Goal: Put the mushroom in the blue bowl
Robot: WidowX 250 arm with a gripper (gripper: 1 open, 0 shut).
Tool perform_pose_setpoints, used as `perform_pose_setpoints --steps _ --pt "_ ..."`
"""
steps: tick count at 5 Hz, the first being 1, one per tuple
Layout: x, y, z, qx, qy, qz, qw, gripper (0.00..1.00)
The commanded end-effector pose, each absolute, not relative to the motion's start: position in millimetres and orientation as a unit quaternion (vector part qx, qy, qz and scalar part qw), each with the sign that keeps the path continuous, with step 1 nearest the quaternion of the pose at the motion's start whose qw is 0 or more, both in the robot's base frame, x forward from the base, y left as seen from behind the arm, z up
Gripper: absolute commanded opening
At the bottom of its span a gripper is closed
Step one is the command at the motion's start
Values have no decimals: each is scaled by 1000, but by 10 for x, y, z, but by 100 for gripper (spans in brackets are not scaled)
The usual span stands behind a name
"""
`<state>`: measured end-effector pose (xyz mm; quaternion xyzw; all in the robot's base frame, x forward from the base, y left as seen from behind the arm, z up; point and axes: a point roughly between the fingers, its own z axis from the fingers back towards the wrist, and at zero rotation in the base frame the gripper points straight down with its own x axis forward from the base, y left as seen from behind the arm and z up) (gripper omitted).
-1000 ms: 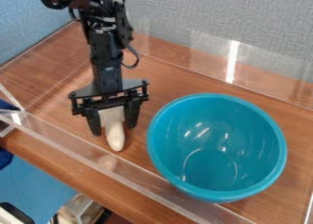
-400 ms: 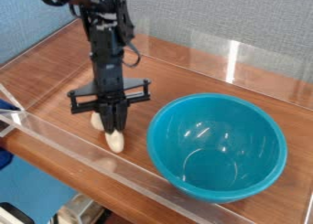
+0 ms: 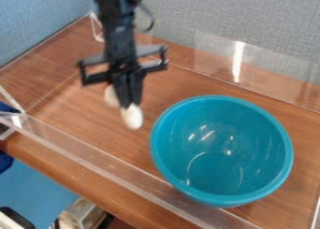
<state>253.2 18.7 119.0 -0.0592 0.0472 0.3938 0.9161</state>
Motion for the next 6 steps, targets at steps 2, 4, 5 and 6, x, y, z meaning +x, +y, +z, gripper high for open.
perform_pose_setpoints --steps 2,4,5,6 --pt "2674 -510 1462 -78 40 341 936 0" --pt "2784 -911 1299 -62 41 322 944 0" --pt "2814 -766 1238 -55 31 373 926 0" --pt "2867 -628 1168 -50 23 409 911 0"
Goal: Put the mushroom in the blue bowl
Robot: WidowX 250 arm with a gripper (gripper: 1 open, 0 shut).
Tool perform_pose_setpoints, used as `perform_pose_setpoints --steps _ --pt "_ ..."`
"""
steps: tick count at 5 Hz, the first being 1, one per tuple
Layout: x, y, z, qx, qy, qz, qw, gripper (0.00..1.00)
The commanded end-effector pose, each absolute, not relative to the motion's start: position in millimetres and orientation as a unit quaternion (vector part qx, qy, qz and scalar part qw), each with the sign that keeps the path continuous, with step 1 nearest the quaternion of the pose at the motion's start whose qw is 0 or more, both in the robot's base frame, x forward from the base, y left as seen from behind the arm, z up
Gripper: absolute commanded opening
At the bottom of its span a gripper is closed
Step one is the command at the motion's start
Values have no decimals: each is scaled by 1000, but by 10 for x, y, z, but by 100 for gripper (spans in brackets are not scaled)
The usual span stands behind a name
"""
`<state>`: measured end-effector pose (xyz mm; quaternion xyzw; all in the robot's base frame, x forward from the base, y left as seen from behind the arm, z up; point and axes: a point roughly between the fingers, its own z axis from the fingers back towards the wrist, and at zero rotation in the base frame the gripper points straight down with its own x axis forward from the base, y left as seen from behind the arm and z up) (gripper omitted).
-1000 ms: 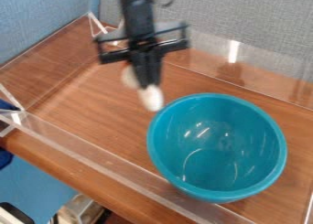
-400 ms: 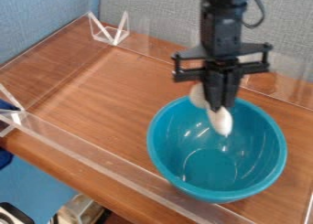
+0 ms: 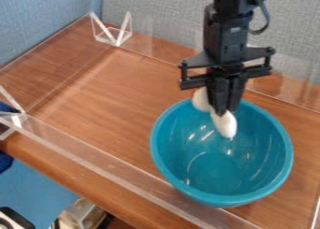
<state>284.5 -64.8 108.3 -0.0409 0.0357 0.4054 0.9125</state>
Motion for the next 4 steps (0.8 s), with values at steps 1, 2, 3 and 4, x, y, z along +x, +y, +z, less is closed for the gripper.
perform_pose_setpoints --steps 1,2,3,4 --pt "2872 -494 1159 -47 8 441 896 0" --pt "2847 -440 1267 -56 -6 450 891 0" --pt "2797 -364 1345 -56 -19 464 884 0" --pt "2775 -348 1378 -54 -27 462 885 0"
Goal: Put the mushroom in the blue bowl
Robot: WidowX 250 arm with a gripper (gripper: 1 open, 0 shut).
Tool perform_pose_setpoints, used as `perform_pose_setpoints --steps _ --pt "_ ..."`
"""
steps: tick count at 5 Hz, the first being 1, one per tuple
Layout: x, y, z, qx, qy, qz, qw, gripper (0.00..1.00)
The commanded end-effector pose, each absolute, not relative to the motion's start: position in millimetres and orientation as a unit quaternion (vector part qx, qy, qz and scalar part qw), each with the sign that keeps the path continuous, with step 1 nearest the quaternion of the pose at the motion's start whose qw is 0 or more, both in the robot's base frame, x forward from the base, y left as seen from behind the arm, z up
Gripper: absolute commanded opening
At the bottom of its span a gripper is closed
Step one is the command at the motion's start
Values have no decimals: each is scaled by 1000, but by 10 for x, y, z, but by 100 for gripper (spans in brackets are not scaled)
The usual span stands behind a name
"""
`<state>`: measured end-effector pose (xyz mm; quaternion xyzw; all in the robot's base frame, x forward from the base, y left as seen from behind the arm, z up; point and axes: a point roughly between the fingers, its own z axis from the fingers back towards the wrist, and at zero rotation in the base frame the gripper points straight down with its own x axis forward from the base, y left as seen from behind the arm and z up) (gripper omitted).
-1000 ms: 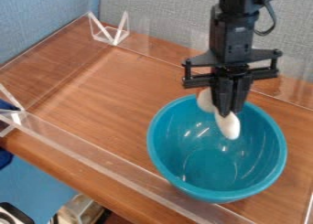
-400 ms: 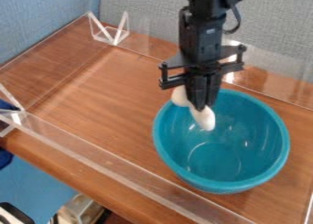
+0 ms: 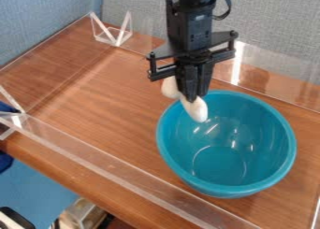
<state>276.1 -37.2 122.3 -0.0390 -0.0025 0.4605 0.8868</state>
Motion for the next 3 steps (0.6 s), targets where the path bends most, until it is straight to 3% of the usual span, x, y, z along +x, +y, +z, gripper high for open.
perform_pose_setpoints --steps 1,3 --pt "2750 -369 1388 -52 -34 454 889 0" --pt "2732 -425 1381 -46 -44 439 896 0"
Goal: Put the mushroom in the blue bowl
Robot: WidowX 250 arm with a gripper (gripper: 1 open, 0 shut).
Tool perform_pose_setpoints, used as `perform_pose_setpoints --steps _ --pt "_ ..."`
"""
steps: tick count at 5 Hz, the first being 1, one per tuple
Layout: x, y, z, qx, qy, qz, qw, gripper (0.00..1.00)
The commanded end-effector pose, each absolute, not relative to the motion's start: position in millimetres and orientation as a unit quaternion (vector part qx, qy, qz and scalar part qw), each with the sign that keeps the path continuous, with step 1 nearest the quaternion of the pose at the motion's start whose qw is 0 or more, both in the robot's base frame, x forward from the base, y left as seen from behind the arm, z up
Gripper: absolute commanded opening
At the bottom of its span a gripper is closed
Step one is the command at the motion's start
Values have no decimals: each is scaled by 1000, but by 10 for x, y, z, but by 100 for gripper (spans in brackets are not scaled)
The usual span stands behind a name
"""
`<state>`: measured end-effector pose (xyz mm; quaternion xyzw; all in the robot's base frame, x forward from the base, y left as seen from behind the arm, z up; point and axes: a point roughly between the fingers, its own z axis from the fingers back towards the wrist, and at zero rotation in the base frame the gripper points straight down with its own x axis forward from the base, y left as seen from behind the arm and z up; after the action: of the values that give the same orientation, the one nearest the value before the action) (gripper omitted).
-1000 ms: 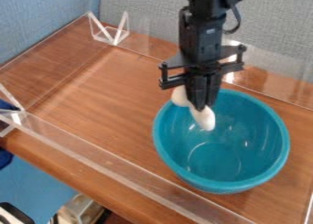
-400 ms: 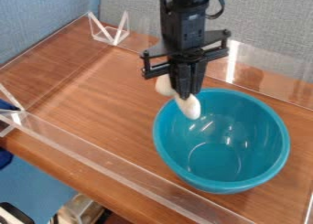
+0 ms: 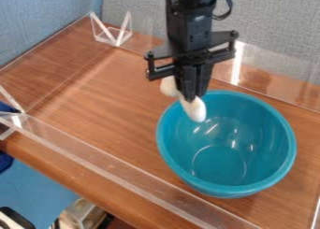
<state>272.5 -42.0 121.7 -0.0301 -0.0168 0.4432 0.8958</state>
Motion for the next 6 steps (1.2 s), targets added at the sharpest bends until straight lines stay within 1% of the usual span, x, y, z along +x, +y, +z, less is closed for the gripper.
perform_pose_setpoints --steps 1,2,4,6 --pt "2721 -454 1382 -43 -50 430 900 0" --pt "2677 -616 1315 -44 -41 407 911 0" --pt "2576 -897 1041 -37 -37 376 925 0" --pt "2583 -995 767 -23 -34 366 930 0"
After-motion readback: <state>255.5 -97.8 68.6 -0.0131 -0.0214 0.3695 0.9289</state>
